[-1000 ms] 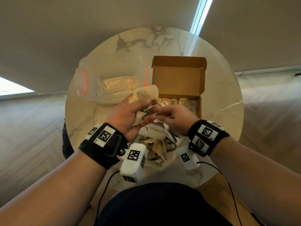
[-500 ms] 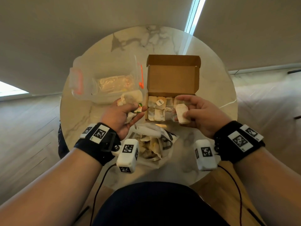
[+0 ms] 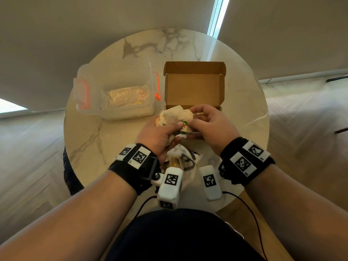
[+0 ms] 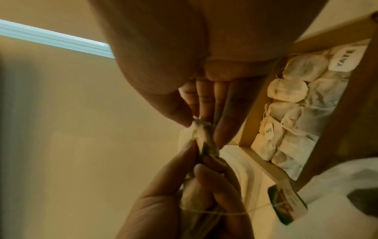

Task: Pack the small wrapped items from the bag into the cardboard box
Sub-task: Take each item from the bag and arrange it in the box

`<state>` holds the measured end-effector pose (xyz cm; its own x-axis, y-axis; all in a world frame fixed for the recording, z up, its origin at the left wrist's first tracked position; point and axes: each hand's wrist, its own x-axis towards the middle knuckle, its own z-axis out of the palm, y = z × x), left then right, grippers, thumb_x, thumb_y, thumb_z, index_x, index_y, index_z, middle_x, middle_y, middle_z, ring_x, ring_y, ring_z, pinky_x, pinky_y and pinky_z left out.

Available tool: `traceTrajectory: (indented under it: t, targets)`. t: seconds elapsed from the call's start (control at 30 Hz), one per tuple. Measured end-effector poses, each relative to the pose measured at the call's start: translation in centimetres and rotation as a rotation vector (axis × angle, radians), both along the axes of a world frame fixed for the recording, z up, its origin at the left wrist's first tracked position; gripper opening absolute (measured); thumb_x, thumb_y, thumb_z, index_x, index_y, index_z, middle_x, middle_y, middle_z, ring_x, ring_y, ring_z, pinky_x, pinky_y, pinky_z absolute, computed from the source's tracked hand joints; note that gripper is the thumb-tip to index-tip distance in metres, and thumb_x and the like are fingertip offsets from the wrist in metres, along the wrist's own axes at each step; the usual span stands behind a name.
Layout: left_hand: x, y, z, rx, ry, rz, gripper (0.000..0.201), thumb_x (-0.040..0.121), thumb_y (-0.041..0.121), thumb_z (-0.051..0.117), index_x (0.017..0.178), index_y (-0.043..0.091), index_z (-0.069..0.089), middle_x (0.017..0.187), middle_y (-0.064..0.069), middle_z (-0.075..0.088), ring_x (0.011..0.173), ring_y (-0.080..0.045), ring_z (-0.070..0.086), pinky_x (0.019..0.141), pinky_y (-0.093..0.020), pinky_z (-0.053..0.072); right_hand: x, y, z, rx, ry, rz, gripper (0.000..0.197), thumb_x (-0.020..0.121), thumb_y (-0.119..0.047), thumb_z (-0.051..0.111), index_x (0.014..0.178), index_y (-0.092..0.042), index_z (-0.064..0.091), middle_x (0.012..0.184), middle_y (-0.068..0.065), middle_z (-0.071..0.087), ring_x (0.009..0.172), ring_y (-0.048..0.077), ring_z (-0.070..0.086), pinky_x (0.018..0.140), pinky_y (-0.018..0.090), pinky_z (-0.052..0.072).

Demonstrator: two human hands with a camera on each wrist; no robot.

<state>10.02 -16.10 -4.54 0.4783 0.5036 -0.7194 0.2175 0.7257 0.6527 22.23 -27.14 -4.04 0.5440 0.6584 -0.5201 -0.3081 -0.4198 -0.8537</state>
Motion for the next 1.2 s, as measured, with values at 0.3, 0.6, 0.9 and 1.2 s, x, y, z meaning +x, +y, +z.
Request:
traceTrajectory:
  t: [0.3, 0.6, 0.9, 1.2]
  targets:
    - [0.1, -0.4, -0.5, -0.008, 0.014, -0.005, 0.034, 0.090, 0.003, 0.076, 0.123, 0.010, 0.069, 0.098, -0.010, 0.078, 0.077, -0.015, 0.075, 0.062, -0.026, 0.061, 1.2, -1.3, -0.6, -0.046, 0.010, -0.010, 0.031, 0.086, -0.006, 0.082, 0.112, -0.016, 0.068, 0.097, 0.004, 0.080, 0.089, 0.019, 0.079, 0.078, 0.037, 0.064]
    - [-2.4, 1.7, -0.2, -0.049, -0.007, 0.019, 0.036, 0.095, 0.009, 0.068, 0.131, 0.003, 0.065, 0.099, -0.009, 0.075, 0.084, -0.017, 0.074, 0.063, -0.030, 0.061, 5.1, -1.9, -6.4, -0.509, -0.502, 0.066, 0.035, 0.083, -0.024, 0.085, 0.103, -0.029, 0.058, 0.094, -0.003, 0.071, 0.086, 0.018, 0.070, 0.080, 0.039, 0.061]
    - [-3.1, 2.2, -0.1, -0.047, 0.047, 0.009, 0.014, 0.106, 0.020, 0.056, 0.112, 0.014, 0.067, 0.092, -0.009, 0.079, 0.077, -0.019, 0.076, 0.065, -0.034, 0.063, 4.4, 1.0, -9.8, -0.766, -0.674, 0.348, 0.007, 0.090, -0.022, 0.070, 0.085, -0.027, 0.070, 0.091, -0.003, 0.069, 0.083, 0.018, 0.063, 0.055, 0.026, 0.041]
    - [-3.3, 1.7, -0.2, -0.045, 0.040, -0.013, 0.012, 0.102, 0.015, 0.065, 0.114, 0.014, 0.067, 0.089, -0.007, 0.079, 0.080, -0.022, 0.076, 0.061, -0.034, 0.065, 4.4, 1.3, -9.2, -0.833, -0.689, 0.524, 0.012, 0.093, -0.029, 0.071, 0.103, -0.022, 0.075, 0.096, 0.002, 0.071, 0.091, 0.022, 0.066, 0.080, 0.035, 0.059]
